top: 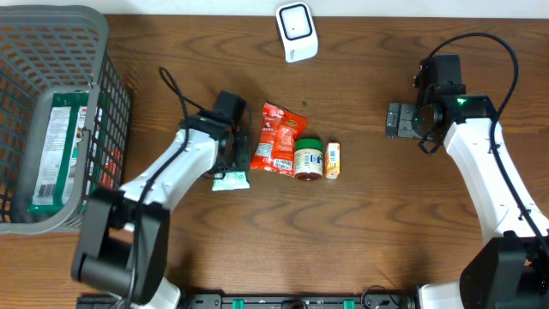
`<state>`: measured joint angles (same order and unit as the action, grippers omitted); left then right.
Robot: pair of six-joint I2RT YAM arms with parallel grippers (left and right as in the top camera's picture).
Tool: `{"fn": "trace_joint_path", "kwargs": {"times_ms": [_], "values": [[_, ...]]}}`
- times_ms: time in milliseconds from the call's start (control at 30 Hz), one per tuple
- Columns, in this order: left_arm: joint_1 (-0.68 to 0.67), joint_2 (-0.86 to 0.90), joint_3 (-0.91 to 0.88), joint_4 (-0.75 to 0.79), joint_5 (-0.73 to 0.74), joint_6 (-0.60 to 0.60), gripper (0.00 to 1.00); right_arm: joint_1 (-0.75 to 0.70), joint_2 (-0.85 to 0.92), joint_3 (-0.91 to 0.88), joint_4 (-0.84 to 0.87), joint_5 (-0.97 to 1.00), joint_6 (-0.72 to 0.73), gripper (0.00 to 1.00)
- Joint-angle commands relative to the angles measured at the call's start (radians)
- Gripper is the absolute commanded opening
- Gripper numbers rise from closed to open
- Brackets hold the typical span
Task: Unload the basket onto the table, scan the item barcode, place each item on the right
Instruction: 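Carry the wipes pack with the left gripper and set it below the red bag, then open the left gripper and withdraw it toward the basket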
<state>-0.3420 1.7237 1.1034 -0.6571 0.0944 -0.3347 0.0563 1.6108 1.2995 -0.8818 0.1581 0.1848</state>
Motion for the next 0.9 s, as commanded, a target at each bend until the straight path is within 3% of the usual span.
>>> {"fn": "trace_joint_path", "kwargs": {"times_ms": [0, 267, 867], "values": [[0.007, -0.047, 0.028, -0.003, -0.062, 0.013, 0.46, -0.003, -0.01, 0.01, -0.001, 0.016, -0.01, 0.99], [0.007, 0.001, -0.036, 0.019, -0.114, 0.013, 0.36, -0.003, -0.01, 0.01, -0.001, 0.017, -0.01, 0.99], [0.004, 0.063, -0.07, 0.203, -0.103, 0.013, 0.35, -0.003, -0.01, 0.01, -0.001, 0.016, -0.01, 0.99]]}}
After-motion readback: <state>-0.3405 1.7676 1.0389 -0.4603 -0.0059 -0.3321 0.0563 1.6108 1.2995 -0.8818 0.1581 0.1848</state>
